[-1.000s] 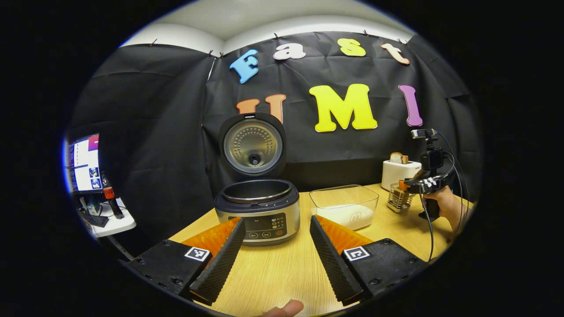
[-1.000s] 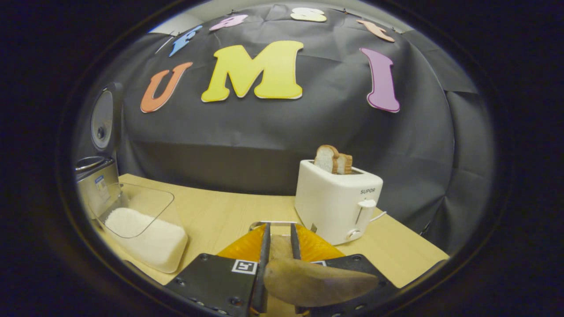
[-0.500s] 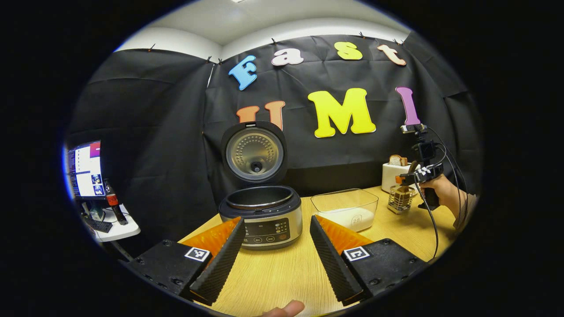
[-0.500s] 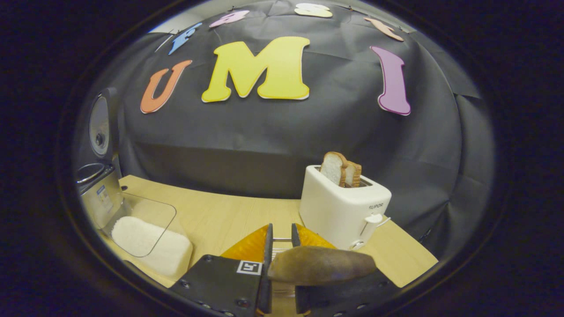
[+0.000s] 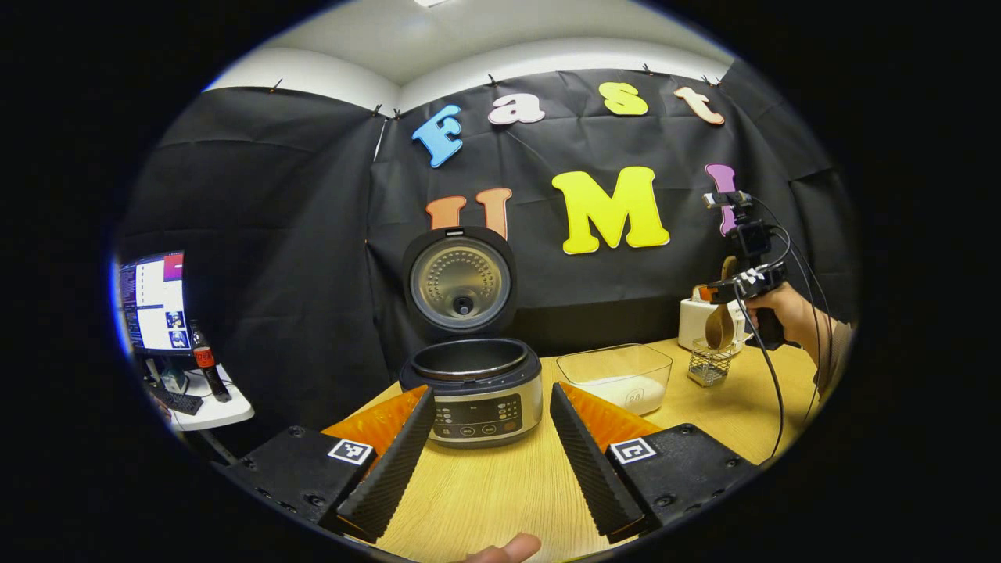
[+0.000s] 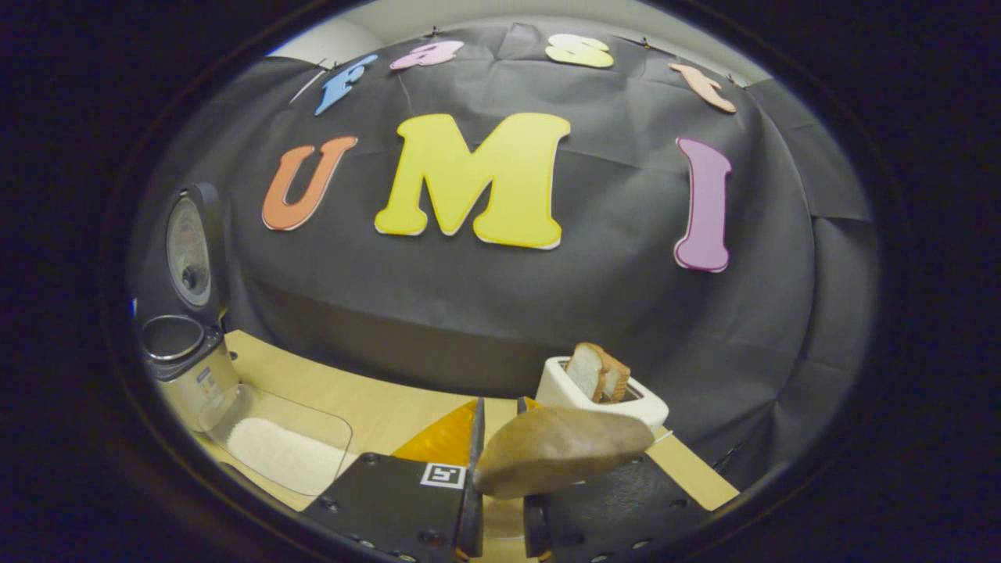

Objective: Close the left gripper, press the button to open the rice cooker; take a wooden spoon from the chopstick holder with the right hand, scoop a spoonful of rice and pour it into the rice cooker, then put the wooden spoon back into the chopstick holder.

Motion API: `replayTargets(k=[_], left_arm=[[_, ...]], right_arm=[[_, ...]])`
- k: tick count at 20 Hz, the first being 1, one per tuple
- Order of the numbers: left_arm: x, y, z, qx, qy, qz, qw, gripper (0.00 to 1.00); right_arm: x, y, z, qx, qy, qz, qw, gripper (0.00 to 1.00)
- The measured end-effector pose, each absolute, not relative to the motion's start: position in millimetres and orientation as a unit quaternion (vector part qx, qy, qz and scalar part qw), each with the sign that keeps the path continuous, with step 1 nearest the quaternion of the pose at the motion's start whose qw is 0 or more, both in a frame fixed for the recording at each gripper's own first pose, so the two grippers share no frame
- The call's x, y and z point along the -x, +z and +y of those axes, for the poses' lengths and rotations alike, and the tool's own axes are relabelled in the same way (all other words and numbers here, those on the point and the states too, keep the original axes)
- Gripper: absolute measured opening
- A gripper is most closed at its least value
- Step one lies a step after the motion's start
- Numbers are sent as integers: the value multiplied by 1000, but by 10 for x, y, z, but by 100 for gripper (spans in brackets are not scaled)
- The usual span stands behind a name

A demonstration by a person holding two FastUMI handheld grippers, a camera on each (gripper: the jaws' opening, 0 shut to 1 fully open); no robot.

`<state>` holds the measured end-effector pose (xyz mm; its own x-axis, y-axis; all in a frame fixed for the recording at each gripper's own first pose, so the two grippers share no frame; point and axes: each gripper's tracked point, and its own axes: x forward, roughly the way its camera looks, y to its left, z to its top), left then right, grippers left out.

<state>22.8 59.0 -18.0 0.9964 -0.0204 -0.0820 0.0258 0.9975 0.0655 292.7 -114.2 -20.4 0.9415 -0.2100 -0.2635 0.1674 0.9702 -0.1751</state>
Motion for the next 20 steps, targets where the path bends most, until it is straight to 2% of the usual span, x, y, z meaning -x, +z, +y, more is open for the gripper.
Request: replayTargets(k=[10, 20], left_arm=[[-101, -91, 836, -25, -7, 47, 999, 94], [-35, -23, 1016, 0, -20, 46, 999, 94]], right_arm=[[-2845, 282, 97, 129, -20, 126, 983, 20], [-3231, -85, 982, 143, -3, 135, 980, 20]])
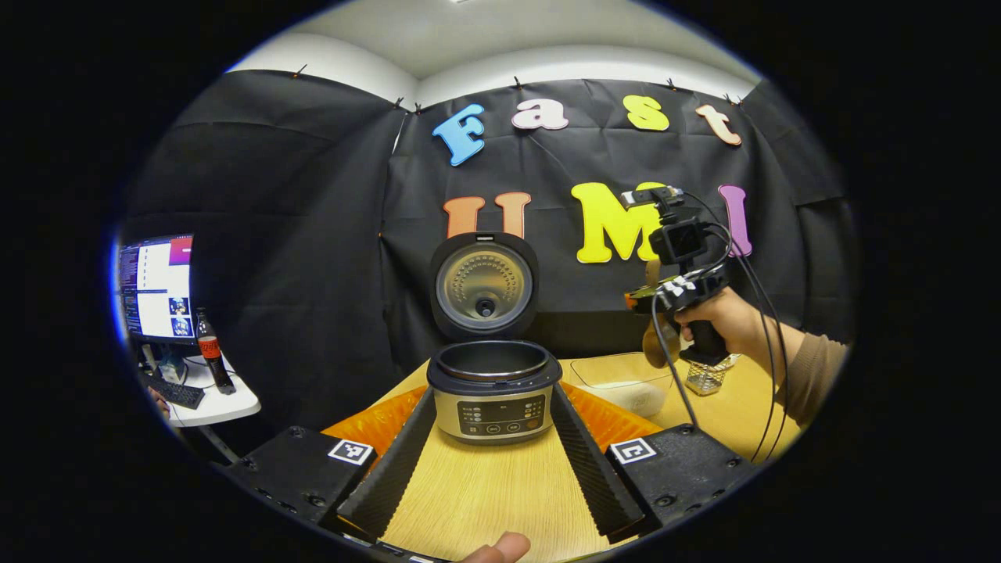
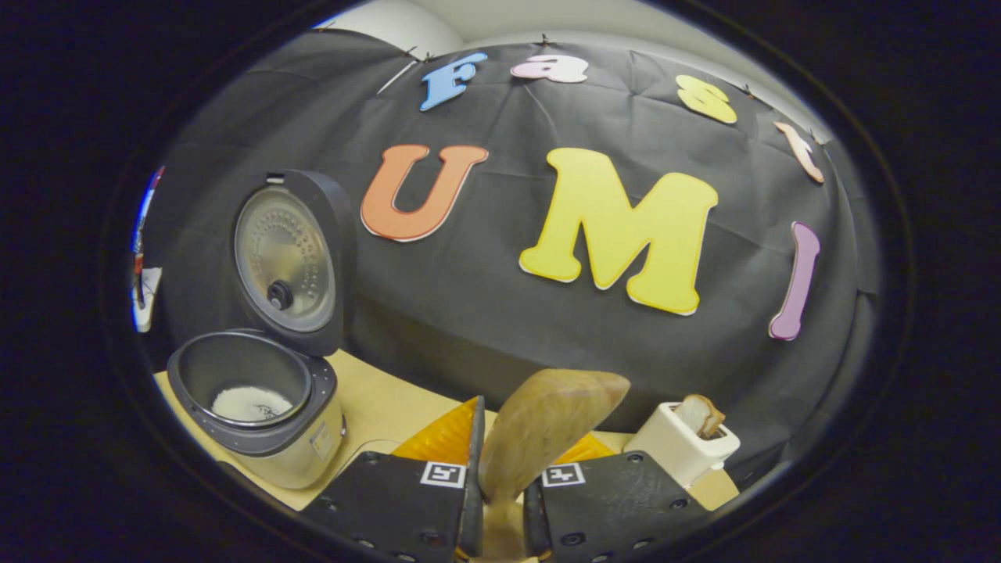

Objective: Close the left gripper, press the button to open the rice cooker; take a wooden spoon from the chopstick holder with the right hand, scoop a spoonful of rice and pour it into the rice cooker, then put the wooden spoon back into the chopstick holder.

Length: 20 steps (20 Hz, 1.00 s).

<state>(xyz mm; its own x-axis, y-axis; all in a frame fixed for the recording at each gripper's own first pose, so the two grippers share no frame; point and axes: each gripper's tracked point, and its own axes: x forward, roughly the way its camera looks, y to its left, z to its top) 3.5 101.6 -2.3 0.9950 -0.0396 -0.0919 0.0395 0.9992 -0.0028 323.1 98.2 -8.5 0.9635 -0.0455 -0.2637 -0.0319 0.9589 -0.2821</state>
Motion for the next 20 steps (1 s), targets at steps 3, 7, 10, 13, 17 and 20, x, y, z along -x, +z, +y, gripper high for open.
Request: replayTargets(k=[3, 7, 10, 13, 17, 20], left_arm=[[-35, -47, 1067, -2, -16, 52, 999, 94], [-34, -55, 1035, -1, -24, 51, 998, 94], [-34, -23, 1112, 7, -20, 44, 999, 94], [-52, -42, 1124, 25, -25, 47, 998, 94], [-80, -115, 1164, 28, -19, 57, 998, 94], [-91, -143, 1206, 22, -14, 61, 998, 94]], right_arm=[[-3308, -300, 1083, 133, -10, 143, 981, 20], [-3325, -718, 1082, 121, -25, 181, 976, 18], [-3301, -958, 1074, 109, -26, 203, 973, 19], [-3263, -1098, 1069, 125, -29, 207, 970, 19], [-3217, -1150, 1128, 135, -21, 214, 967, 19], [-3184, -1155, 1117, 160, -23, 225, 961, 19]])
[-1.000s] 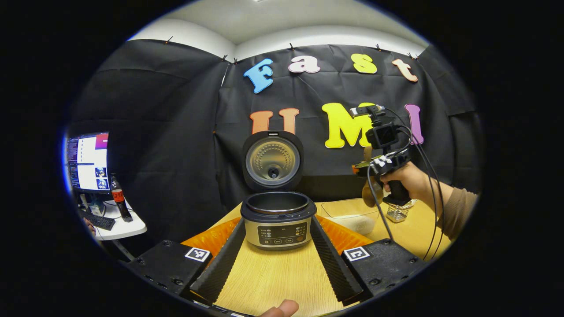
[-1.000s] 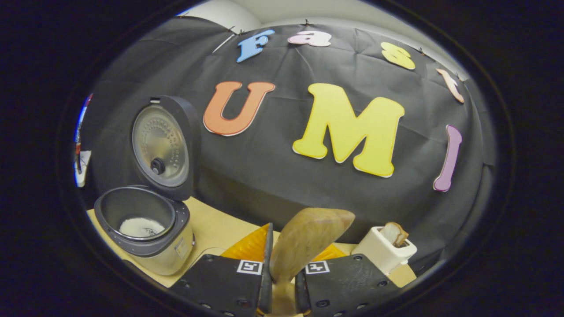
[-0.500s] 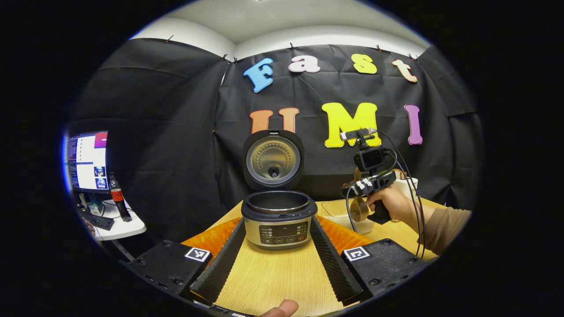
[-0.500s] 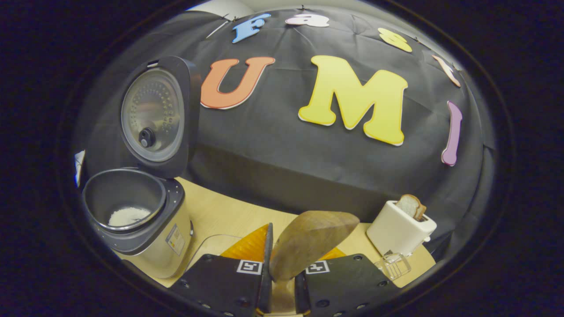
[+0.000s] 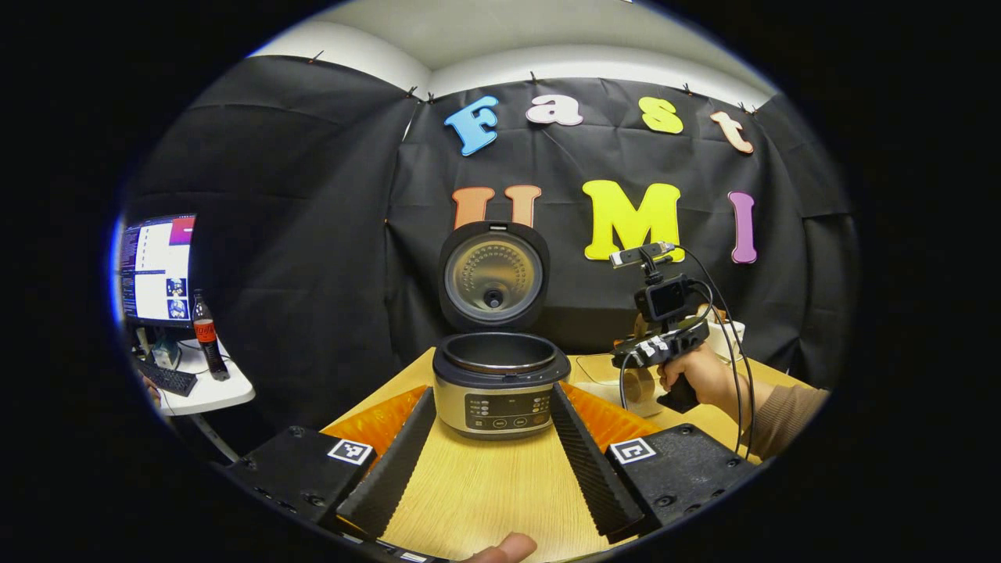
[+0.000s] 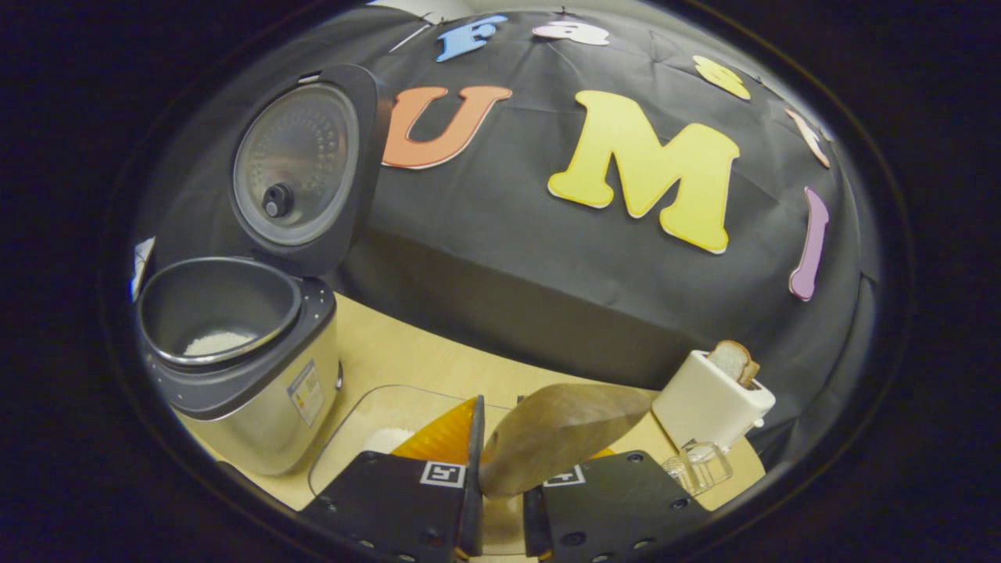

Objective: Close the left gripper, press the button to open the rice cooker; take a wooden spoon from the chopstick holder with the right hand, scoop a spoonful of rice and pour it into the rice cooker, then put the wooden spoon back into the chopstick holder.

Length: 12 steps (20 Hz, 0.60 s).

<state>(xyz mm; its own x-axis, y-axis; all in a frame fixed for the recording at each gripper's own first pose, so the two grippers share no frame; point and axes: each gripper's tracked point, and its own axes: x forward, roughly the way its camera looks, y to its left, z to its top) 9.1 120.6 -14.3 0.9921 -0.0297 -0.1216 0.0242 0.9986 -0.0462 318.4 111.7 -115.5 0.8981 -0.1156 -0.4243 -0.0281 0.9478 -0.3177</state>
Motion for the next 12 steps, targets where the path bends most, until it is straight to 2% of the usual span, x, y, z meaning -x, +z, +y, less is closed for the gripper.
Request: replayTargets(k=[12], left_arm=[[-83, -154, 1147, 15, -24, 64, 998, 94]], right_arm=[[-2676, -1373, 1086, 194, -20, 363, 911, 19]])
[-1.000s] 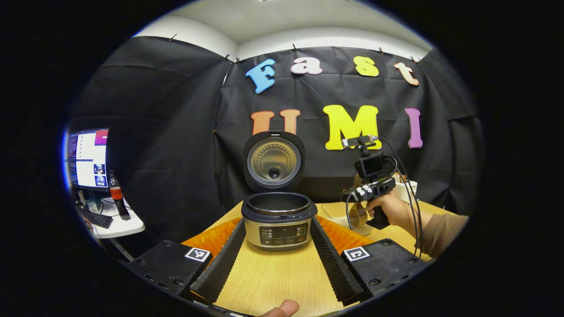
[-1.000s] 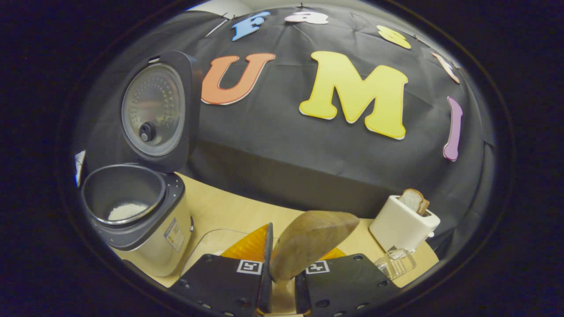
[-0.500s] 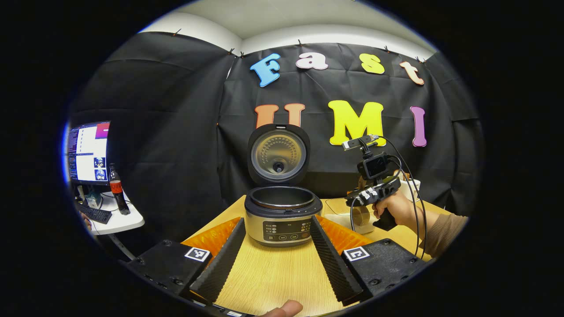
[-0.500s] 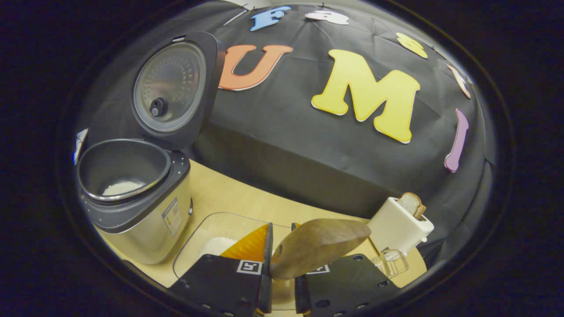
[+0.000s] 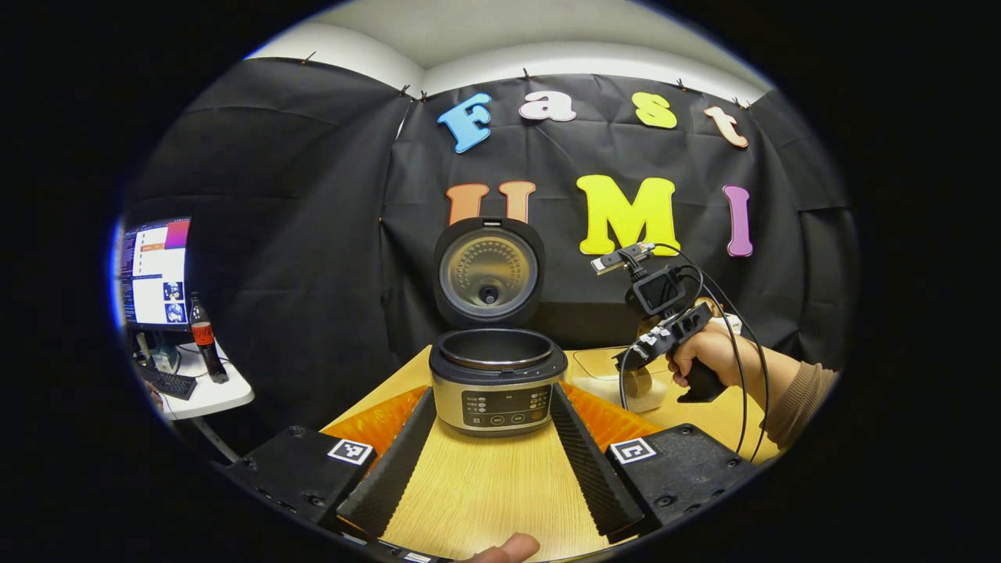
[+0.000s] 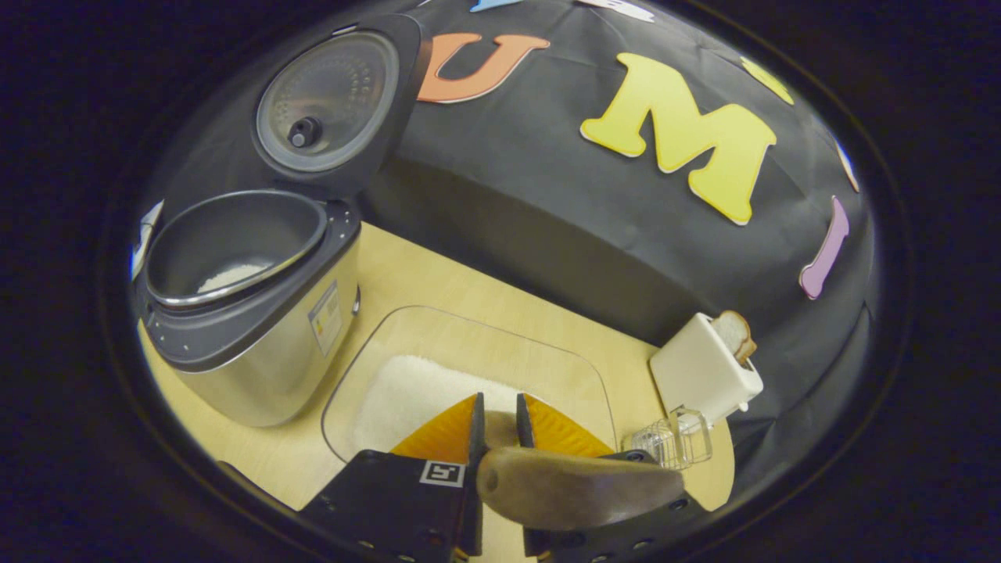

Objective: Close the left gripper, press the button to open the rice cooker; take a wooden spoon from the chopstick holder with the right hand, scoop a spoonful of rice and pour it into the rice cooker, then put the wooden spoon back into the chopstick holder.

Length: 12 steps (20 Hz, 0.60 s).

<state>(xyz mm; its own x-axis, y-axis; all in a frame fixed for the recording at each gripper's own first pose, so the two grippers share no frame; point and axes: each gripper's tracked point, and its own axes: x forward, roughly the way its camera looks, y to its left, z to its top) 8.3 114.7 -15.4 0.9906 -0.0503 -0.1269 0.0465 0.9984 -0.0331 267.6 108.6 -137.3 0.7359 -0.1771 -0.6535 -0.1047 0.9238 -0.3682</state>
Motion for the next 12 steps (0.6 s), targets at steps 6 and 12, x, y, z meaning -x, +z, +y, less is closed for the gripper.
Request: replayTargets(k=[6, 12], left_arm=[[-75, -153, 1141, 14, -24, 64, 998, 94], [-77, -167, 1161, 23, -25, 67, 997, 94]], right_arm=[[-2634, -1367, 1054, 170, -17, 364, 916, 19], [-2664, -1476, 1230, 119, -42, 355, 926, 17]])
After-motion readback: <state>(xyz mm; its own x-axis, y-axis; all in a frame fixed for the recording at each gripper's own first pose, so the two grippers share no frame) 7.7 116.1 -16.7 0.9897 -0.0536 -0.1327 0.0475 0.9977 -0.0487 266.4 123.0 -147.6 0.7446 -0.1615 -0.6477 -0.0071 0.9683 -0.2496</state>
